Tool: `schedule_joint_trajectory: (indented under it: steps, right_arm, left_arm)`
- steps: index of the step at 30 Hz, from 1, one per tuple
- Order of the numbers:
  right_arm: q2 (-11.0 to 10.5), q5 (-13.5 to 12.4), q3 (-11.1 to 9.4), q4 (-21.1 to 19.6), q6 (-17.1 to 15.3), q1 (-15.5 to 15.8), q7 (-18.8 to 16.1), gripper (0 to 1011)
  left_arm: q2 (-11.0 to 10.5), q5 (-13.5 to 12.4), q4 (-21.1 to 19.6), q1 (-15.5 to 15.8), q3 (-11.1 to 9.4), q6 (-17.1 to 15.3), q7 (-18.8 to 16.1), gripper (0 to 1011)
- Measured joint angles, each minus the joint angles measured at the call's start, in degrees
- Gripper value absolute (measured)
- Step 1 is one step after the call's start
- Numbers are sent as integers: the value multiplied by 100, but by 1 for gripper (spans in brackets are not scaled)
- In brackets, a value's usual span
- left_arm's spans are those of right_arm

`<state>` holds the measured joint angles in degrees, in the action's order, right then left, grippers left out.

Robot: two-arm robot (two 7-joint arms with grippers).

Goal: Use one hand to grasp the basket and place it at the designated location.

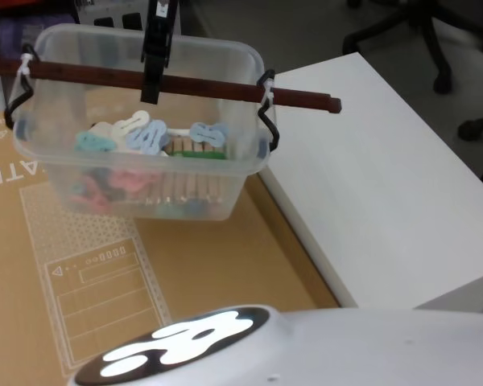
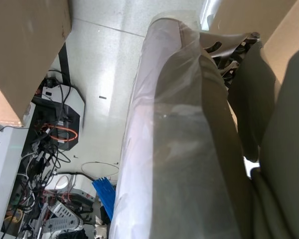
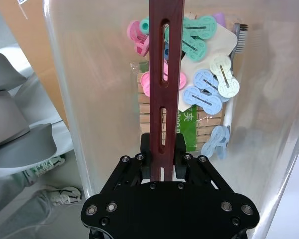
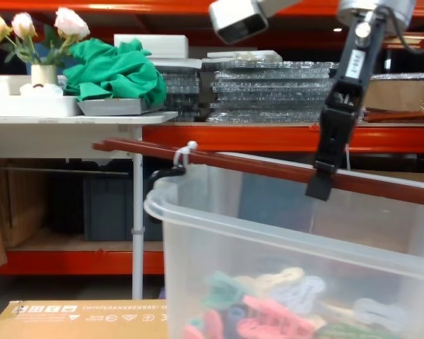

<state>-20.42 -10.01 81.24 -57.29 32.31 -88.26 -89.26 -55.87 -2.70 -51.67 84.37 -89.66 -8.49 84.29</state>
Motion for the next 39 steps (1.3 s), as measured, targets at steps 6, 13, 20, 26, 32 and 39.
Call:
schedule_joint_trajectory:
  steps: [6,13,20,26,32,39]
  right_arm:
    - [-121,38,-69,-26,-218,52,-10,242]
    - [-229,68,-139,-33,-407,90,-45,241]
    - [-474,132,-216,-192,-675,116,-42,241]
    - [-592,177,-267,-285,-827,125,-32,241]
    - [-807,300,-340,-344,-1110,157,39,241]
    - [-1033,334,-449,-408,-1342,271,130,242]
  left_arm:
    - [0,-1,3,0,0,0,0,0]
    - [0,-1,2,0,0,0,0,0]
    - [0,0,0,0,0,0,0,0]
    - [0,-1,3,0,0,0,0,0]
    - [0,-1,1,0,0,0,0,0]
    - [0,-1,-1,0,0,0,0,0]
